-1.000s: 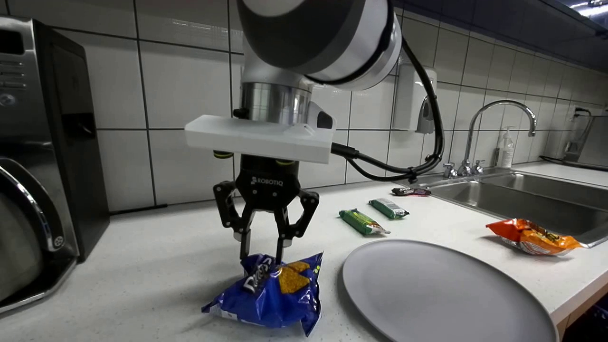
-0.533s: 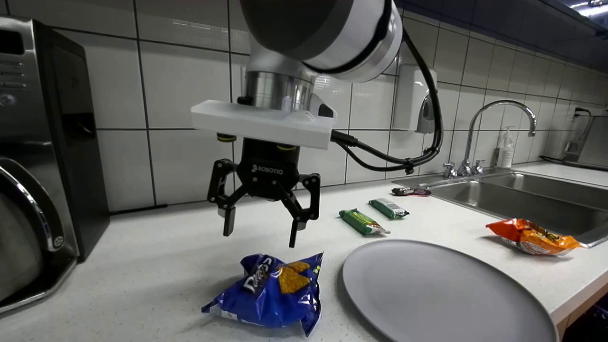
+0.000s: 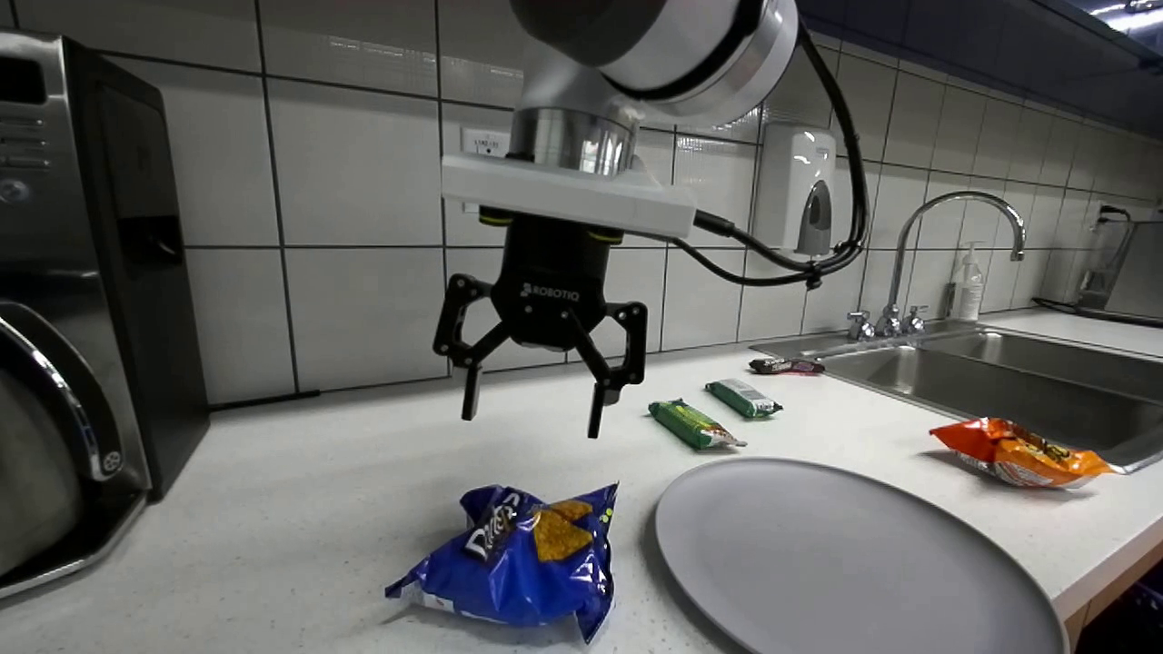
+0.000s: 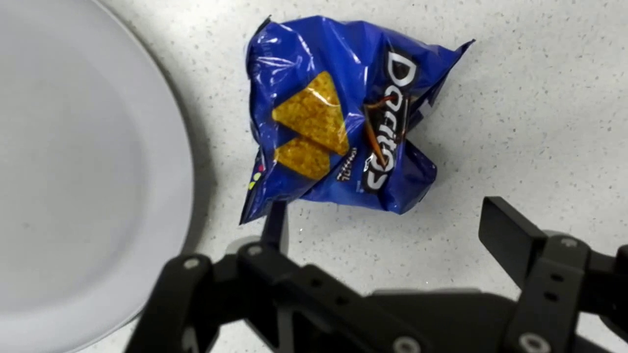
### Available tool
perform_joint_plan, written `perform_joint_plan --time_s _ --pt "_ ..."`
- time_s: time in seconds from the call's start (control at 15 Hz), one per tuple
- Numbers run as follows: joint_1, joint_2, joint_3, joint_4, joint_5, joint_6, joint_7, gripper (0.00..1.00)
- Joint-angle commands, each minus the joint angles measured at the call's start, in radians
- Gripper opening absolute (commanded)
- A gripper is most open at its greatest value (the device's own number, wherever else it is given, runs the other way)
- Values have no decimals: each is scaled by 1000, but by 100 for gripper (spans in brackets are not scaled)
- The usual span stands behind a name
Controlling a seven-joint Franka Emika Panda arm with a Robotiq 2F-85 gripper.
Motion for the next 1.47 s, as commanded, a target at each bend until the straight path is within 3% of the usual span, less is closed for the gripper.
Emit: perform_joint_plan --time_s 0.0,0.73,1.4 --pt "-14 -73 -29 -48 -26 -57 -75 100" --pt "-66 -146 -118 -144 -167 -46 -197 100" --pt "-131 -133 -159 -148 -170 -13 -318 100"
